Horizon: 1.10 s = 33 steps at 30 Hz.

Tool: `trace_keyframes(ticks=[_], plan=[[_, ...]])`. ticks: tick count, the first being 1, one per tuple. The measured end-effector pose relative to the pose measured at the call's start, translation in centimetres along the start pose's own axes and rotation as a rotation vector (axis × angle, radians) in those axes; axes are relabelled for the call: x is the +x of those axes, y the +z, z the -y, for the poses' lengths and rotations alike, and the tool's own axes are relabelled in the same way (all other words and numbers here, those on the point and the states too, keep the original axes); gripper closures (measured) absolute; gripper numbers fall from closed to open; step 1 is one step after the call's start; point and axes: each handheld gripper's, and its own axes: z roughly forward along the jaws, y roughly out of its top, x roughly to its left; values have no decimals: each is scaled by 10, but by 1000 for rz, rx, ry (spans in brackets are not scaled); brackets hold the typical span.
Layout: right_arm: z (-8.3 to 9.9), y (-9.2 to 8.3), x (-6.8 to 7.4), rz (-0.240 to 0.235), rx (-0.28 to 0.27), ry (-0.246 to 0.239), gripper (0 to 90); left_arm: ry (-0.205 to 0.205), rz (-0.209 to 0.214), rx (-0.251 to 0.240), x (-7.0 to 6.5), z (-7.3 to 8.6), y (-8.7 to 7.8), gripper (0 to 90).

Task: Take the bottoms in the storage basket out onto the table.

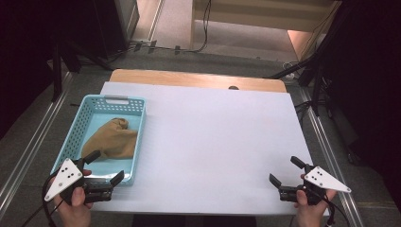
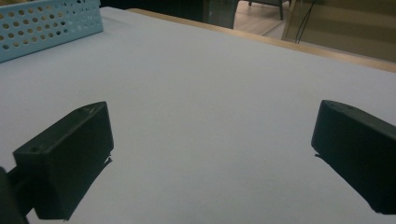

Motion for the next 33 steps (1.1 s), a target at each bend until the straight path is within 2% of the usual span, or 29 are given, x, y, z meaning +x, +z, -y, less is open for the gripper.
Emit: trace_keyframes(ticks=[9, 14, 17, 20, 23, 28, 30, 31, 32, 33], plan=[[-1, 0, -3, 0, -10, 28, 0, 17, 15, 11, -3, -6, 1, 0], [-3, 0, 3, 9, -19, -34, 0, 23, 19, 18, -3, -12, 1, 0], [-2, 3, 4, 0, 0, -31, 0, 20, 23, 17, -2, -17, 0, 0], [-1, 2, 3, 2, -32, -17, 0, 26, 25, 25, 0, -25, -2, 0], [-1, -1, 0, -51, -82, 21, 0, 36, 12, 33, 5, -30, -3, 0], [-2, 3, 1, -39, -61, 0, 0, 34, 4, 42, 15, -40, -4, 0], [-2, 6, 1, -70, -65, 2, 0, 35, 3, 43, 21, -49, -3, 0], [-2, 6, 1, -70, -65, 2, 0, 35, 3, 43, 21, -49, -3, 0], [-3, 5, 0, -102, -75, 11, 0, 31, 2, 45, 24, -54, -2, 0], [-3, 5, -1, -95, -69, 11, 0, 34, -1, 47, 26, -57, -1, 0]])
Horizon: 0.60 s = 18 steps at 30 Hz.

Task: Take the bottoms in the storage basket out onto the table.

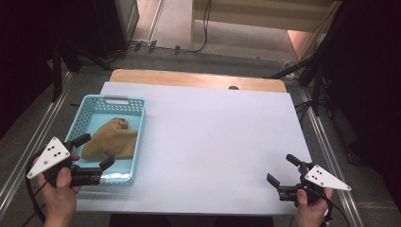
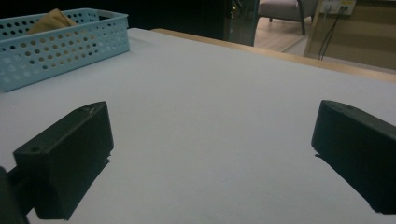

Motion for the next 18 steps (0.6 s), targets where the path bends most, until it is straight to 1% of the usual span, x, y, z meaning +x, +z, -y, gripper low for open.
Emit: trace_keyframes(ticks=[2, 3, 4, 5, 6, 8, 9, 10, 11, 13, 15, 16, 18], plan=[[0, -1, -1, 10, 12, 6, 0, 2, 0, 2, 3, -5, 2, 0], [0, -1, -1, 4, 21, 6, 0, 2, 0, 2, 3, -5, 2, 0], [0, -2, -2, 9, 32, 3, 0, 2, -1, 2, 7, -10, 3, 0], [0, -2, -1, 34, 49, 0, 0, -2, 0, 2, 9, -12, 5, 0], [0, -3, -1, 47, 60, -3, 0, -2, 1, 4, 11, -14, 6, 0], [-1, -4, -1, 32, 50, 4, 0, -2, -1, 10, 15, -17, 9, 0], [-1, -5, -1, 23, 42, 0, 0, 6, -15, 17, 16, -18, 10, 0], [-2, -5, 0, 13, 40, -2, 0, 24, -31, 31, 17, -20, 12, 0], [-2, -6, 1, 8, 39, -4, 0, 25, -29, 35, 19, -21, 13, 0], [-3, -5, 3, 9, 44, -17, 0, 2, -11, 27, 24, -24, 16, 0], [-4, -5, 5, 10, 51, -29, 0, 2, -10, 29, 27, -26, 18, 0], [-4, -5, 5, 8, 52, -31, 0, -5, 5, 33, 30, -29, 21, 0], [-4, -5, 6, 10, 51, -30, 0, -10, 11, 33, 32, -31, 23, 0]])
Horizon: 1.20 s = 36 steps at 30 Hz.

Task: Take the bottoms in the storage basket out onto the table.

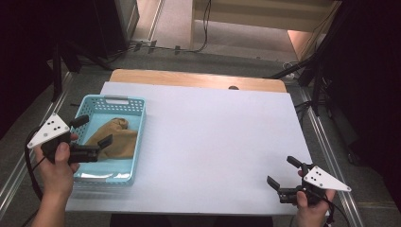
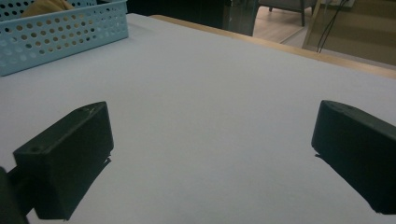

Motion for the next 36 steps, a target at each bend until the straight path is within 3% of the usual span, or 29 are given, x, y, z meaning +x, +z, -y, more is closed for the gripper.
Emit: trace_keyframes(ticks=[9, 10, 12, 15, 20, 25, 36], plan=[[-1, -1, 0, -27, -10, 0, 0, -1, 7, 49, 15, -10, 14, 0], [-1, 0, 1, -28, -6, -1, 0, 5, 27, 68, 20, -11, 18, 0], [-1, 0, 1, -31, -7, -7, 0, 19, -7, 79, 24, -10, 21, 0], [-1, 0, 2, -29, -5, -7, 0, 10, -3, 95, 29, -9, 24, 0], [0, 1, 0, -29, 8, 4, 0, -41, 22, 158, 45, 2, 38, 0], [0, 2, 0, -32, 12, -2, 0, -59, 42, 219, 53, 12, 51, 0], [2, 4, -1, -40, 29, 0, 0, -22, 19, 367, 52, 28, 73, 0]])
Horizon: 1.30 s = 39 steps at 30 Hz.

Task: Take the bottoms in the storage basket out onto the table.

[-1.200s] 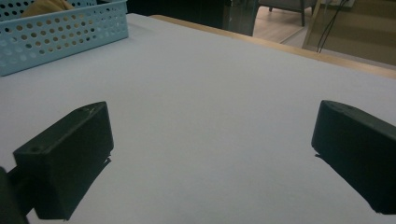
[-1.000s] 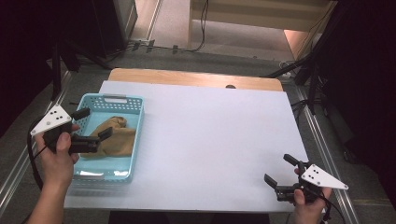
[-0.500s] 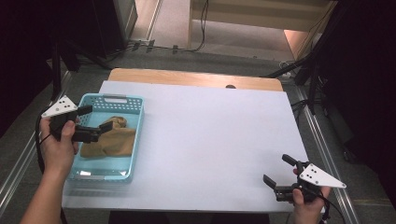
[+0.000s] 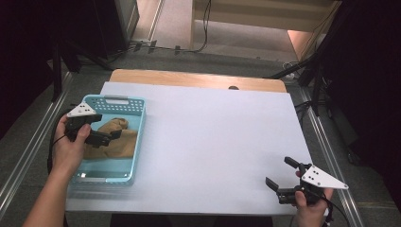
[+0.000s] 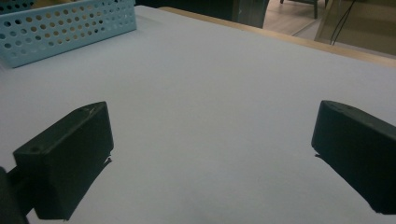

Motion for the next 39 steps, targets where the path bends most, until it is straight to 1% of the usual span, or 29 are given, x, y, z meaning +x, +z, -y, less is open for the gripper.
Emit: trace_keyframes(ticks=[2, 3, 4, 5, 6, 8, 9, 10, 11, 14, 15, 17, 18, 19, 20, 21, 23, 34, 35, 38, 39], plan=[[0, 0, 0, -1, 2, 0, 0, -3, -12, 20, 2, 3, 3, 0], [0, 0, 0, -1, 2, 0, 0, -3, -12, 20, 2, 3, 3, 0], [0, 1, 0, -2, 5, -2, 0, -18, -19, 38, 4, 4, 6, 0], [0, 1, 0, -2, 5, -2, 0, -18, -19, 38, 4, 4, 6, 0], [0, 1, 0, 1, 8, 0, 0, -19, -16, 53, 5, 4, 7, 0], [0, 1, 0, 4, 3, 2, 0, -10, -19, 94, 5, 5, 11, 0], [0, 1, 0, 4, 3, 2, 0, -10, -19, 94, 5, 5, 11, 0], [0, 0, 0, 5, 2, 4, 0, -8, -26, 111, 5, 5, 13, 0], [0, 0, 0, 5, 3, 4, 0, -2, -23, 125, 5, 5, 14, 0], [1, 1, 0, 5, 5, 5, 0, 2, -26, 135, 5, 4, 16, 0], [1, 1, 0, 4, 5, 4, 0, 8, -30, 159, 5, 5, 19, 0], [0, 1, 0, 4, 8, 3, 0, 3, -30, 182, 6, 5, 22, 0], [0, 1, 0, 4, 8, 3, 0, 3, -30, 182, 6, 5, 22, 0], [0, 1, 1, 4, 9, 3, 0, -8, -31, 214, 8, 6, 26, 0], [1, 1, 0, 5, 9, 3, 0, -15, -27, 230, 8, 7, 28, 0], [1, 1, 0, 5, 10, 4, 0, -15, -27, 230, 8, 7, 28, 0], [1, 1, 0, 5, 11, 4, 0, -21, -27, 258, 9, 8, 31, 0], [1, 2, 1, 4, 21, -2, 0, -26, -19, 302, 9, 11, 39, 0], [1, 2, 1, 4, 23, -1, 0, -11, -24, 317, 8, 12, 41, 0], [1, 3, 1, 3, 24, 0, 0, 0, -29, 328, 8, 12, 43, 0], [1, 3, 1, 3, 24, 1, 0, 3, -25, 336, 8, 13, 43, 0]])
